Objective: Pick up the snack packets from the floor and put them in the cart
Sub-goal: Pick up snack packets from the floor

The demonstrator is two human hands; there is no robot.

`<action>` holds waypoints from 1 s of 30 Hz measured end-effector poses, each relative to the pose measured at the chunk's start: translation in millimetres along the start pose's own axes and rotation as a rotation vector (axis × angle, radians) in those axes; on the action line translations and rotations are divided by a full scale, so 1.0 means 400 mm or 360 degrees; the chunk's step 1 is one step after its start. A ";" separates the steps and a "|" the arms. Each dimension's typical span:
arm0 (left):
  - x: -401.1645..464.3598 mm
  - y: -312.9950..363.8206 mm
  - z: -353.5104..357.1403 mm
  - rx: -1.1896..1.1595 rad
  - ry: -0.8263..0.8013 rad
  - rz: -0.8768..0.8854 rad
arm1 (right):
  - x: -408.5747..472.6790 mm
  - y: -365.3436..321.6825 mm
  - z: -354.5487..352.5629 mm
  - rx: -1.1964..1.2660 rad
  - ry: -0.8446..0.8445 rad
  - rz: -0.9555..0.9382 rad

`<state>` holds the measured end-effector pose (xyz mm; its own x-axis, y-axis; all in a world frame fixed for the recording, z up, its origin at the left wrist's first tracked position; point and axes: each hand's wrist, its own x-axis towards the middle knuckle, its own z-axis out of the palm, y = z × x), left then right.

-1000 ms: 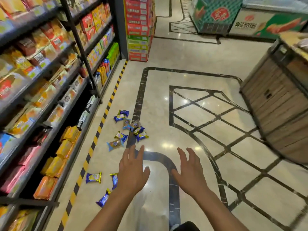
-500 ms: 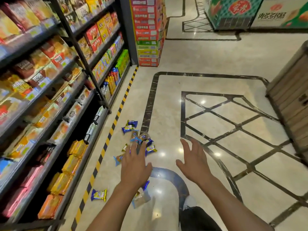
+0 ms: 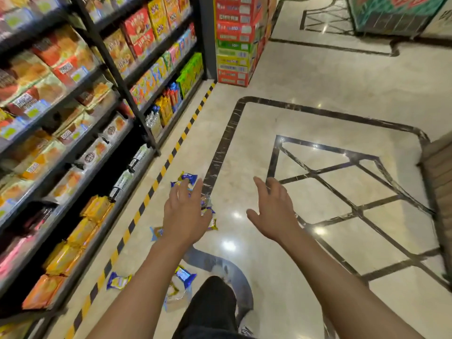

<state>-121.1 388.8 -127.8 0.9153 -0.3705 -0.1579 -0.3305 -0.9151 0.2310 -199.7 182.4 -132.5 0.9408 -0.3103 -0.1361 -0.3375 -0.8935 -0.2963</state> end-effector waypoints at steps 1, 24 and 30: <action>0.033 0.004 0.000 -0.0003 -0.0003 -0.0013 | 0.035 0.008 -0.002 -0.0004 -0.0010 -0.0012; 0.778 0.143 -0.064 -0.0224 -0.0122 0.0108 | 0.739 0.070 -0.160 -0.0114 -0.0075 0.0042; 0.891 0.157 -0.054 -0.0233 -0.0136 -0.0041 | 0.944 0.084 -0.164 -0.0128 -0.0182 -0.0200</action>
<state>189.3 202.8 -148.7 0.8980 -0.3654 -0.2453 -0.2647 -0.8937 0.3623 146.3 14.1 -131.7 0.9644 -0.1595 -0.2107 -0.2095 -0.9475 -0.2417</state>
